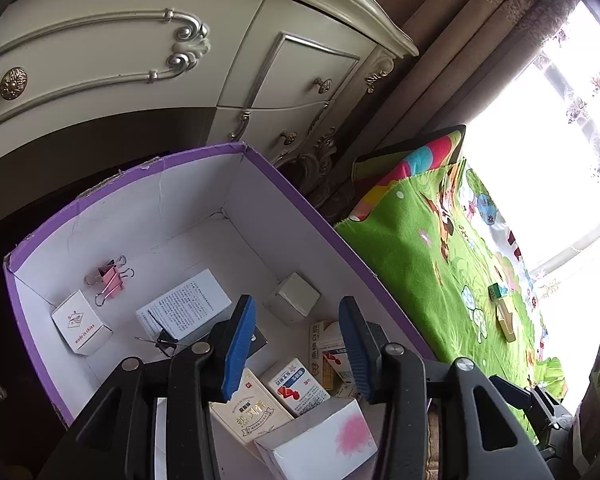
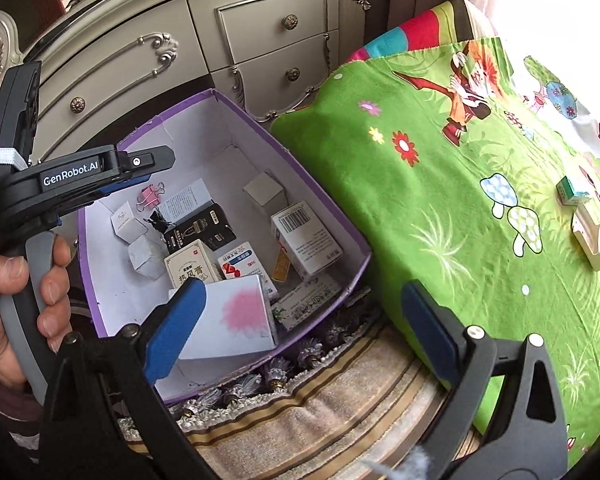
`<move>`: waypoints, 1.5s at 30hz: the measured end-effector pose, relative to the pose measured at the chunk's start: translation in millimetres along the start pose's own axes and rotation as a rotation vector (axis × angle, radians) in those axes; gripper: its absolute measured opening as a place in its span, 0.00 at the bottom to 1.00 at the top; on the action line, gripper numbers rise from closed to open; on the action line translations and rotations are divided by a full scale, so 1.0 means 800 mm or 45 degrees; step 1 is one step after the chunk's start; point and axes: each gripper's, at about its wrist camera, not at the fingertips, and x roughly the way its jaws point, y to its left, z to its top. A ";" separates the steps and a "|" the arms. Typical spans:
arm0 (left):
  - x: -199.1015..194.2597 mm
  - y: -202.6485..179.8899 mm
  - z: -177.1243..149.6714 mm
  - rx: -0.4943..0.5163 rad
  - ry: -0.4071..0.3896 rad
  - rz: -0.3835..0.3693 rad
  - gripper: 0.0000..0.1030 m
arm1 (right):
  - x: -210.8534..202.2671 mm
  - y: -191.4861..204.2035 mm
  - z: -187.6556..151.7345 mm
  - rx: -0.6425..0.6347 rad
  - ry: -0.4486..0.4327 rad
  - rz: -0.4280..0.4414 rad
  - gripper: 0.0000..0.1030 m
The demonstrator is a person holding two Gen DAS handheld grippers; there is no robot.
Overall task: Organize rigid objects
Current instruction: 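Move both tools back over the bed toward the last items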
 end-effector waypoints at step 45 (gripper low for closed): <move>0.174 -0.382 -0.022 0.732 0.197 -0.326 0.45 | 0.005 -0.424 -0.006 0.785 -0.154 -0.388 0.96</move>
